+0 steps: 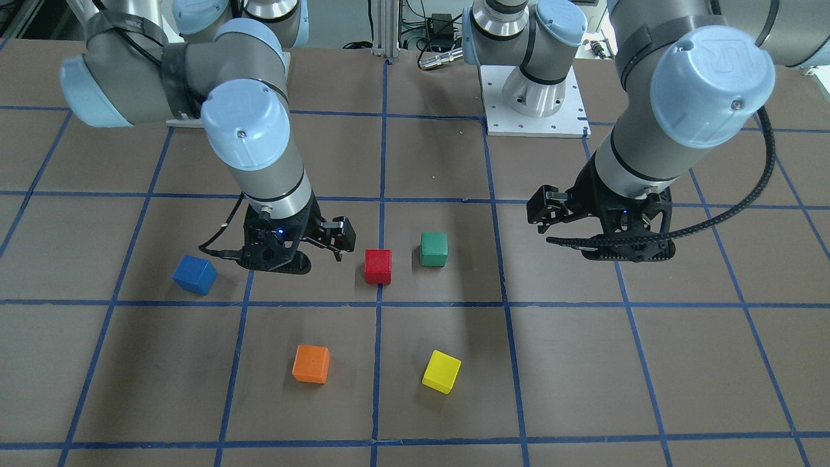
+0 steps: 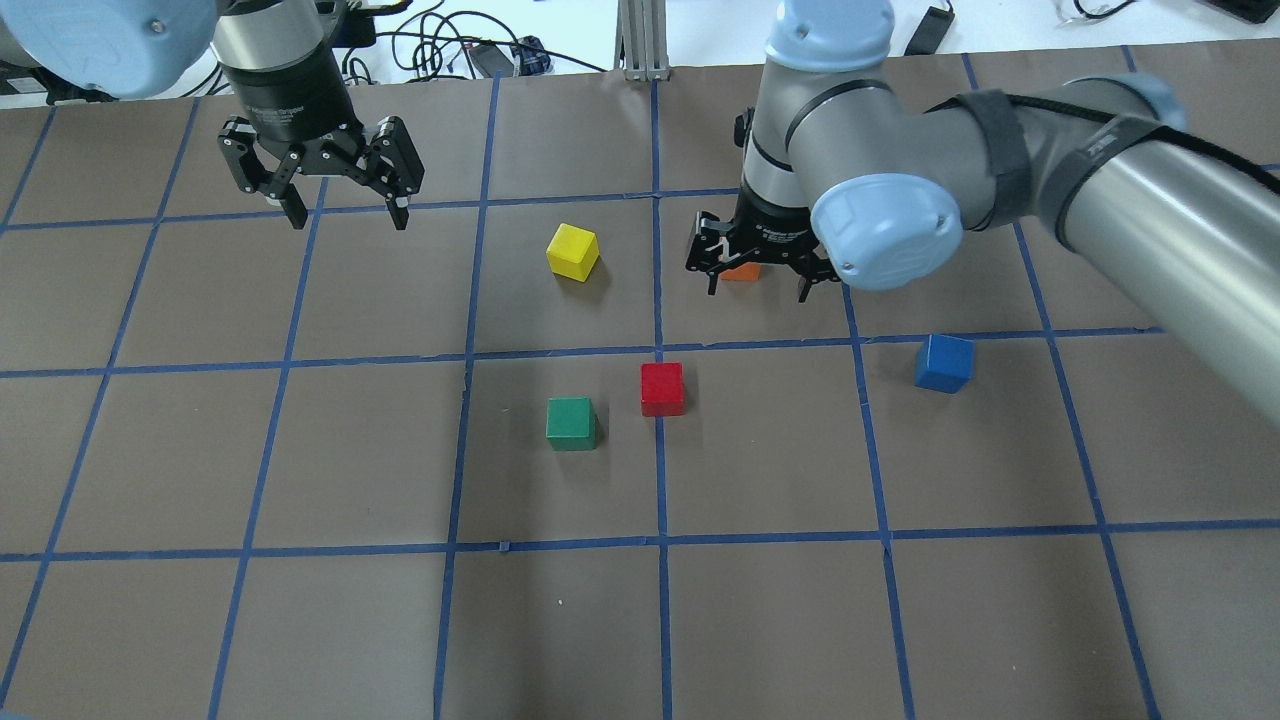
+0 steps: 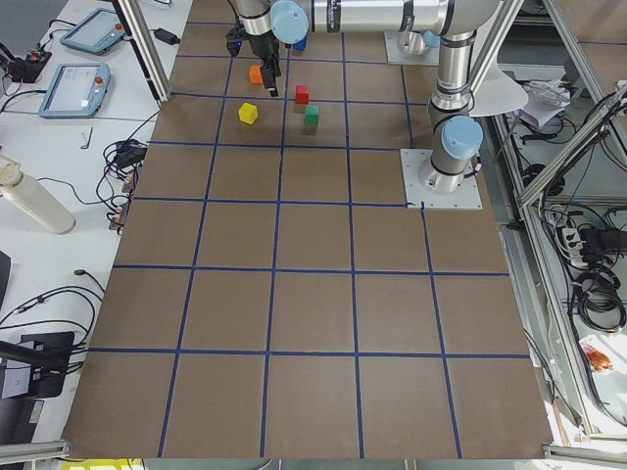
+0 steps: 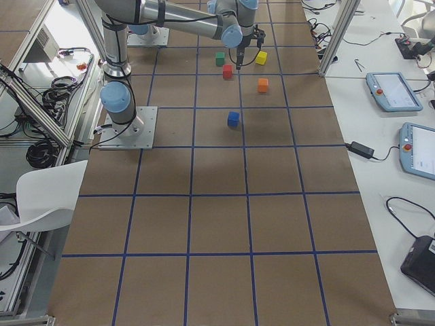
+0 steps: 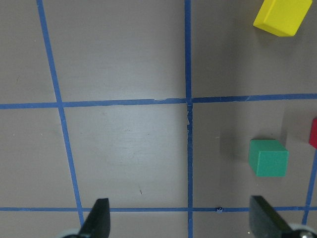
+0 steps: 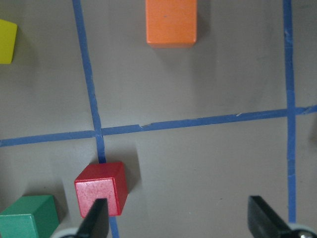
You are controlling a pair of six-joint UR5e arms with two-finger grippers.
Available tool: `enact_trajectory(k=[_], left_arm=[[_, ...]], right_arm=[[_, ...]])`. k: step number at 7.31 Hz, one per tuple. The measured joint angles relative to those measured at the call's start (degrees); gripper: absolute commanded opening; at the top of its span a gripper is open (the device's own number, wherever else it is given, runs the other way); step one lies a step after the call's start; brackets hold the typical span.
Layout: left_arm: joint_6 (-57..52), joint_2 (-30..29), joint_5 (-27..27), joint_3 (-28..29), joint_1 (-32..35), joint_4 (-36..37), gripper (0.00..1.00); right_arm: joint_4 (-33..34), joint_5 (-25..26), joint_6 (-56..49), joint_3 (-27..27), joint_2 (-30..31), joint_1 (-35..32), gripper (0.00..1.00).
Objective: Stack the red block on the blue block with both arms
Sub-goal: 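Raise the left gripper while the right gripper reaches toward the red cube, then lower the right gripper onto the red cube and close on it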
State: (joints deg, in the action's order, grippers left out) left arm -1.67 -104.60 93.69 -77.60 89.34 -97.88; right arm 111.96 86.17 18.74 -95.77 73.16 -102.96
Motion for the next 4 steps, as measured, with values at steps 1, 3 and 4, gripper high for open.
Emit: enact_trajectory(k=[1, 3, 4], left_arm=[[0.0, -0.01, 0.0, 0.0, -0.07, -0.09, 1.0], [0.0, -0.12, -0.01, 0.0, -0.13, -0.13, 1.0], [0.0, -0.21, -0.05, 0.0, -0.19, -0.12, 1.0]], right_arm=[[2.09, 0.07, 0.55, -0.81, -1.19, -1.48, 1.0], [5.05, -0.05, 1.0, -1.66, -3.13, -3.48, 1.0], [6.49, -0.08, 1.09, -1.74, -4.28, -4.26, 1.0]])
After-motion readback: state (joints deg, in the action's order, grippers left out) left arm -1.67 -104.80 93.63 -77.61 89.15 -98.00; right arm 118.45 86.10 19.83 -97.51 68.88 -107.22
